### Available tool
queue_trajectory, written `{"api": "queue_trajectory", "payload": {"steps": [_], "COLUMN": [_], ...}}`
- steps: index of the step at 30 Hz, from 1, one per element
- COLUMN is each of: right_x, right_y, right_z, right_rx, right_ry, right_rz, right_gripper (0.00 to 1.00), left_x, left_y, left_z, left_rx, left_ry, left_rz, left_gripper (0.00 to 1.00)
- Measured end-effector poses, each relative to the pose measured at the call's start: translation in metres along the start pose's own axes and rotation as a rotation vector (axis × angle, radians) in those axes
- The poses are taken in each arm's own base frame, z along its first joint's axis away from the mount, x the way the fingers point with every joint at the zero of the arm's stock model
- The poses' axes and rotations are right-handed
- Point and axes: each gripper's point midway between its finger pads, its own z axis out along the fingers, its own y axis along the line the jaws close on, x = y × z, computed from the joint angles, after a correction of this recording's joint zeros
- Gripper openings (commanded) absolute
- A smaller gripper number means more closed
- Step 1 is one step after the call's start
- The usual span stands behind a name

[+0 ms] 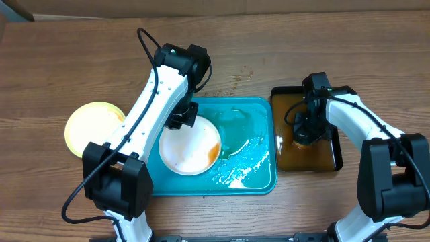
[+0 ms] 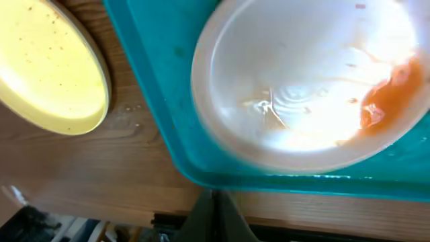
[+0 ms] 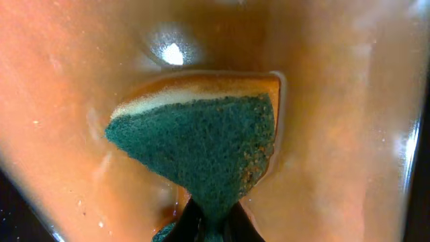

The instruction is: Clean dirty plates on tray and stack at the side

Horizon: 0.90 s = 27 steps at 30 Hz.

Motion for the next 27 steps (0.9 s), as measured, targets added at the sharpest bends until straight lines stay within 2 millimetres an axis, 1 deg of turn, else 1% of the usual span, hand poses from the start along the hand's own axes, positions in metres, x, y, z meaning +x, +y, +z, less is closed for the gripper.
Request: {"api": "queue_trajectory", "payload": {"steps": [2, 6, 7, 8, 9, 10, 11, 12, 13, 17, 20, 22, 25, 27], "right_x": [0.0, 0.0, 0.0, 0.0, 0.0, 0.0, 0.0, 0.0, 0.0, 0.0, 0.0, 0.0, 0.0, 0.0], "right_y": [0.0, 0.0, 0.0, 0.0, 0.0, 0.0, 0.0, 0.0, 0.0, 0.0, 0.0, 0.0, 0.0, 0.0], "right_z": [0.0, 0.0, 0.0, 0.0, 0.0, 0.0, 0.0, 0.0, 0.0, 0.0, 0.0, 0.0, 0.0, 0.0], "right_rx": [0.0, 0.0, 0.0, 0.0, 0.0, 0.0, 0.0, 0.0, 0.0, 0.0, 0.001, 0.0, 0.0, 0.0], "right_ry": [0.0, 0.0, 0.0, 0.0, 0.0, 0.0, 0.0, 0.0, 0.0, 0.0, 0.001, 0.0, 0.0, 0.0], "right_rz": [0.0, 0.0, 0.0, 0.0, 0.0, 0.0, 0.0, 0.0, 0.0, 0.0, 0.0, 0.0, 0.0, 0.0], "right_gripper": [0.05, 0.05, 0.05, 0.05, 0.05, 0.05, 0.05, 0.05, 0.05, 0.05, 0.05, 0.05, 0.05, 0.05], "left_x": [-0.001, -0.007, -0.008, -0.008, -0.008, -0.008, -0.009, -0.01, -0.011, -0.022, -0.026, -0.028, -0.027, -0.024], "left_y": [-0.006, -0.011, -0.011, -0.011, -0.012, -0.011, -0.01, -0.009, -0.006, 0.007, 0.017, 0.022, 0.024, 0.022], "left_z": [0.0, 0.0, 0.0, 0.0, 0.0, 0.0, 0.0, 0.0, 0.0, 0.002, 0.006, 0.01, 0.022, 0.033], "left_rx": [0.036, 0.063, 0.066, 0.066, 0.067, 0.066, 0.063, 0.057, 0.05, 0.052, 0.062, 0.07, 0.077, 0.081], "left_ry": [-0.003, -0.026, -0.028, -0.027, -0.027, -0.028, -0.031, -0.035, -0.041, -0.07, -0.075, -0.076, -0.059, -0.039], "left_rz": [0.024, 0.024, 0.023, 0.023, 0.026, 0.022, 0.008, -0.003, -0.011, -0.086, -0.132, -0.156, -0.175, -0.175], "left_gripper": [0.04, 0.04, 0.07, 0.17, 0.23, 0.27, 0.29, 0.34, 0.39, 0.53, 0.61, 0.64, 0.67, 0.69]}}
